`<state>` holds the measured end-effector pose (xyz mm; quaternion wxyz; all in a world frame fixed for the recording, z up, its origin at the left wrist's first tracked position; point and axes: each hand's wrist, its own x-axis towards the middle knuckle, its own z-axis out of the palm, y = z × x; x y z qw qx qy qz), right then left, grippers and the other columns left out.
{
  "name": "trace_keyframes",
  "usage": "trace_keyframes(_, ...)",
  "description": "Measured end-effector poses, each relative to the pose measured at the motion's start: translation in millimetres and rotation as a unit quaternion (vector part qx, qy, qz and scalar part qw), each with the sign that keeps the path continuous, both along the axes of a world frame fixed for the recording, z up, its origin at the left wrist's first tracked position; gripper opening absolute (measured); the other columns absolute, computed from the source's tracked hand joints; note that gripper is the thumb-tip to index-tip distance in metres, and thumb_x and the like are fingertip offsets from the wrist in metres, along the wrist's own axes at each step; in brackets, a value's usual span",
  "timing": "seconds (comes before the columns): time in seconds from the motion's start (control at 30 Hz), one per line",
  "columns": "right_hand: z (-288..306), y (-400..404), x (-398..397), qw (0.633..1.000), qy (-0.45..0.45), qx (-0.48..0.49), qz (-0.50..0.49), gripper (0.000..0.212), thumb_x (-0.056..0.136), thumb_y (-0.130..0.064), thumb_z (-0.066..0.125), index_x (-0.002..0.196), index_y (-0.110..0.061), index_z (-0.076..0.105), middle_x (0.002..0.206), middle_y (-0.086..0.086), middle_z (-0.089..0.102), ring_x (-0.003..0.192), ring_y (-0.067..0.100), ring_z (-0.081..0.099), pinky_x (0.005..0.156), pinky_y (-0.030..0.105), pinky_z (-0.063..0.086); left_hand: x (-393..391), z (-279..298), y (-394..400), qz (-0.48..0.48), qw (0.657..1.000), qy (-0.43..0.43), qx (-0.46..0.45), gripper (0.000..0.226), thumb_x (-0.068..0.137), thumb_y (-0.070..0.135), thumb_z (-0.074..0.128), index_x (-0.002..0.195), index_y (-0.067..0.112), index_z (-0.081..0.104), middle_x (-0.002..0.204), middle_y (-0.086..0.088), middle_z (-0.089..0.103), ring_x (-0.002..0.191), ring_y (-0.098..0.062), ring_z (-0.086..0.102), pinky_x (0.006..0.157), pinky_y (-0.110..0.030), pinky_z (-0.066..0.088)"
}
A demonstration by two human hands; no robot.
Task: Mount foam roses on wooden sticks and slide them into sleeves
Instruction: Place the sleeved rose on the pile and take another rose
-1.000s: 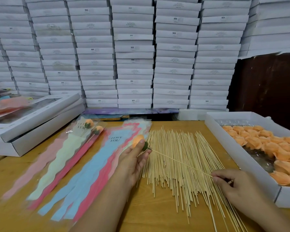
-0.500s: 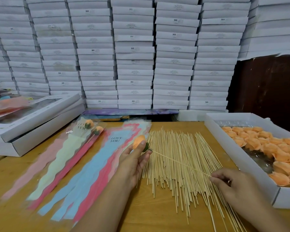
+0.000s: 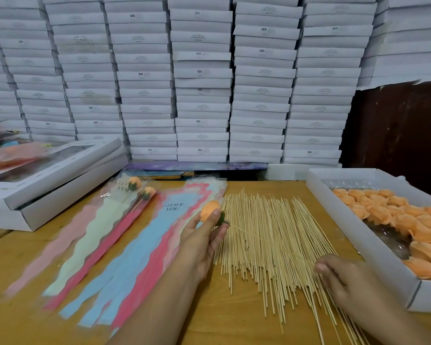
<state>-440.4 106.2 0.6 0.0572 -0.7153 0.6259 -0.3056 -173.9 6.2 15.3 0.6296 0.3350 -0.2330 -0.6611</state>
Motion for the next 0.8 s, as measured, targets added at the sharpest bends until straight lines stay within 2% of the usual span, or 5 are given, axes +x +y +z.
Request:
trace_keyframes(0.3,0,-2,6,0.997,-0.080,0.024,0.003,0.031,0.097,-0.021,0.058,0.068,-0.027,0.066,0.066,-0.010,0.068,0.056,0.008,0.060,0.054,0.019,0.043,-2,12,4,-0.007,1.000,-0.018,0.004,0.075,0.074,0.026,0.081,0.140,0.007,0.050,0.115,-0.016,0.073,0.090,-0.026,0.076,0.058,-0.022,0.060)
trace_keyframes(0.5,10,-9,1,0.973,-0.227,0.006,-0.046,0.027,0.096,-0.017,0.060,0.075,-0.025,0.074,0.066,0.000,0.070,0.062,0.032,0.063,0.064,0.035,0.049,-8,25,4,0.010,0.981,-0.193,0.022,0.048,0.092,0.016,0.073,0.134,0.014,0.051,0.112,-0.010,0.070,0.080,-0.017,0.075,0.059,-0.023,0.058)
trace_keyframes(0.63,22,-15,1,0.926,-0.376,0.027,-0.025,0.020,0.098,-0.007,0.055,0.095,-0.012,0.075,0.064,0.000,0.069,0.051,0.006,0.055,0.050,0.017,0.047,-9,44,1,0.033,0.953,-0.302,-0.022,0.021,0.094,0.005,0.061,0.110,0.019,0.063,0.099,-0.004,0.072,0.068,-0.011,0.071,0.055,-0.022,0.053)
trace_keyframes(0.7,26,-16,1,0.901,-0.433,0.042,-0.011,0.020,0.098,-0.005,0.055,0.096,-0.009,0.074,0.064,0.001,0.068,0.051,0.004,0.055,0.046,0.014,0.045,2,51,-8,0.046,0.914,-0.400,-0.053,0.017,0.093,0.006,0.062,0.103,0.019,0.065,0.102,-0.005,0.072,0.072,-0.011,0.070,0.060,-0.022,0.050)
trace_keyframes(0.8,29,-17,0,0.870,-0.488,0.068,0.010,0.018,0.096,-0.006,0.056,0.099,-0.008,0.074,0.068,0.003,0.069,0.054,0.006,0.058,0.047,0.015,0.048,38,51,-28,0.083,0.746,-0.656,-0.082,0.027,0.095,0.010,0.060,0.121,0.012,0.066,0.121,-0.008,0.069,0.102,-0.018,0.065,0.091,-0.033,0.054)
